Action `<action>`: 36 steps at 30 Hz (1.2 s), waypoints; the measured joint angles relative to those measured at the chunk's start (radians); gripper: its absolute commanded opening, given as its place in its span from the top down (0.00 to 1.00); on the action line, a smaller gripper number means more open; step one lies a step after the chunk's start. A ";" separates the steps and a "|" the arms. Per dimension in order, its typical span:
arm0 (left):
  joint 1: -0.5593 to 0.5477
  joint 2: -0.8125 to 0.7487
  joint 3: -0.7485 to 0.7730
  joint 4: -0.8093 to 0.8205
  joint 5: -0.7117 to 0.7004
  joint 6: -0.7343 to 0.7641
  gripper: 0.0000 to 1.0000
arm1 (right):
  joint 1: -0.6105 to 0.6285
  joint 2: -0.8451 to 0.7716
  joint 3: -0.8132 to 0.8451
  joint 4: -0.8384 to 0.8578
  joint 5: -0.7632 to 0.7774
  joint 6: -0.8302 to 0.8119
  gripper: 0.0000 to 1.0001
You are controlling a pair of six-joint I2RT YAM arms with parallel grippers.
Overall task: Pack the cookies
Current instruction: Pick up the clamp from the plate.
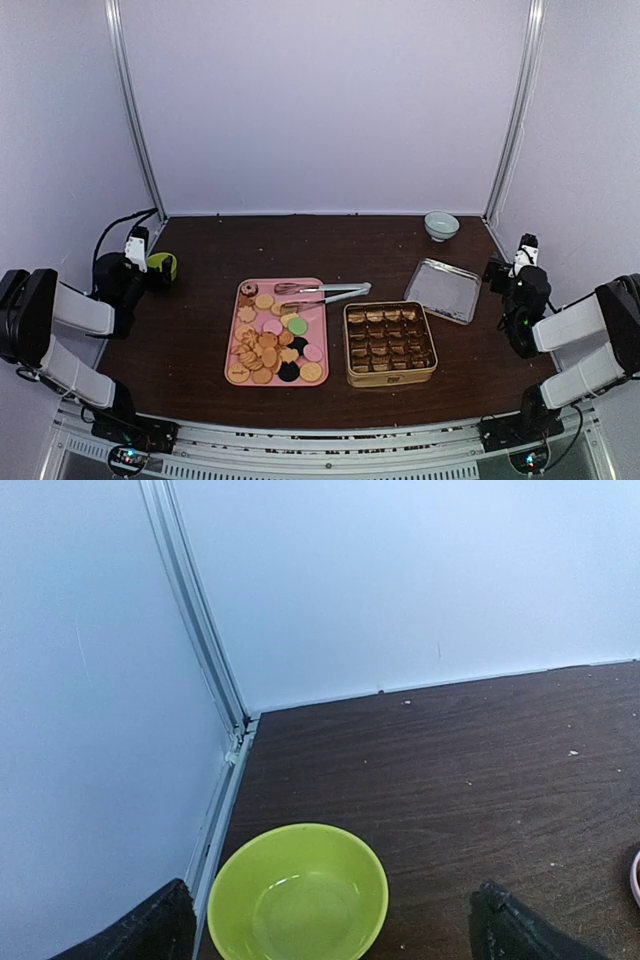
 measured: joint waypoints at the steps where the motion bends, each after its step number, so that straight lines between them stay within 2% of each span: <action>1: 0.000 0.000 0.000 0.002 0.000 0.000 0.02 | 0.000 0.000 0.001 0.000 0.001 0.000 0.00; 14: 0.000 0.000 0.000 0.013 0.001 -0.003 0.02 | -0.005 -0.001 0.003 -0.002 0.003 -0.001 0.00; 16: 0.001 -0.007 0.014 -0.023 0.011 -0.002 0.02 | -0.004 -0.017 0.012 -0.034 0.003 -0.011 0.00; 18: 0.001 -0.022 0.096 -0.186 0.029 0.004 0.02 | -0.003 -0.080 0.070 -0.185 0.024 -0.009 0.00; 22: 0.004 -0.013 0.410 -0.534 0.114 0.036 0.02 | -0.003 -0.224 0.316 -0.500 0.031 -0.024 0.00; 26: -0.023 -0.007 0.644 -0.797 0.220 0.140 0.02 | -0.002 -0.283 0.516 -0.692 -0.013 0.022 0.00; 29: -0.102 0.022 0.753 -0.995 0.242 0.237 0.02 | -0.002 -0.294 0.583 -0.811 -0.089 0.087 0.00; 32: -0.202 0.085 0.867 -1.185 0.264 0.319 0.02 | 0.013 -0.270 0.640 -0.906 -0.252 0.111 0.00; 36: -0.306 0.175 0.989 -1.384 0.304 0.402 0.02 | 0.134 -0.146 0.781 -1.045 -0.357 0.060 0.04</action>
